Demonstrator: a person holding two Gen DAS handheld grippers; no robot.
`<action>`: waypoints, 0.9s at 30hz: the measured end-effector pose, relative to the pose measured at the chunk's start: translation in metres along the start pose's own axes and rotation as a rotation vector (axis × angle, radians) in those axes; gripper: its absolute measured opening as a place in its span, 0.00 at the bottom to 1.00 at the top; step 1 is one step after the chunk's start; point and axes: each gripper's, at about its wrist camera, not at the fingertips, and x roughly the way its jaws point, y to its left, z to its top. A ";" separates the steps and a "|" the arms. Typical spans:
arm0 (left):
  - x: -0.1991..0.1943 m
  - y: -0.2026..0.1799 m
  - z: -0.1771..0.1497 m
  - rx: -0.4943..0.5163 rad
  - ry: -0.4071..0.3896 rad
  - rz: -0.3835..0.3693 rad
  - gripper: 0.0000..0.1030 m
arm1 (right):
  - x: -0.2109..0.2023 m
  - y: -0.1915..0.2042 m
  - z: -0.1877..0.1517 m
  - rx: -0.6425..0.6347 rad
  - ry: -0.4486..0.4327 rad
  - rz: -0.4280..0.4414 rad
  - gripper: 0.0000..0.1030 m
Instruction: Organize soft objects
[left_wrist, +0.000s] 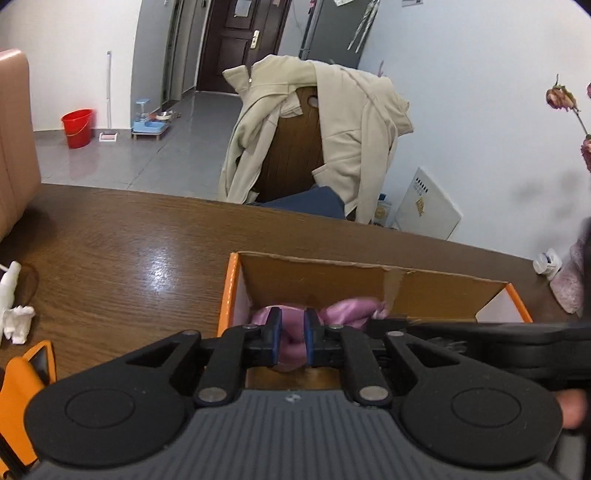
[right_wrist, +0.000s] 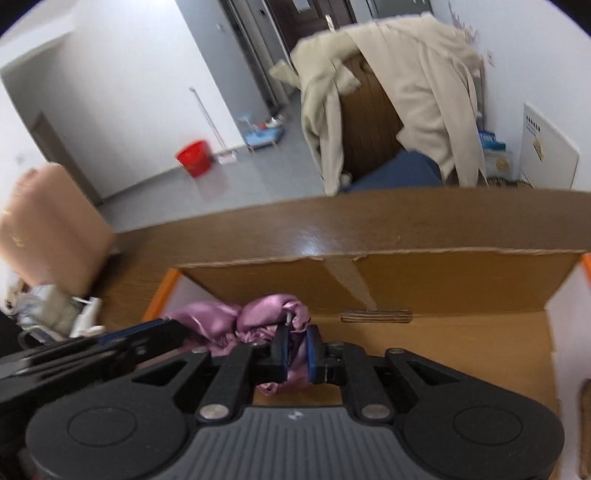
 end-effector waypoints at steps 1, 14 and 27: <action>-0.003 0.001 0.000 -0.003 -0.011 -0.013 0.20 | 0.004 0.002 -0.002 -0.002 0.010 -0.015 0.21; -0.144 -0.038 -0.011 0.122 -0.192 0.019 0.61 | -0.155 0.009 -0.025 -0.073 -0.182 0.013 0.52; -0.326 -0.057 -0.141 0.240 -0.367 -0.010 0.94 | -0.353 0.003 -0.187 -0.164 -0.443 0.076 0.68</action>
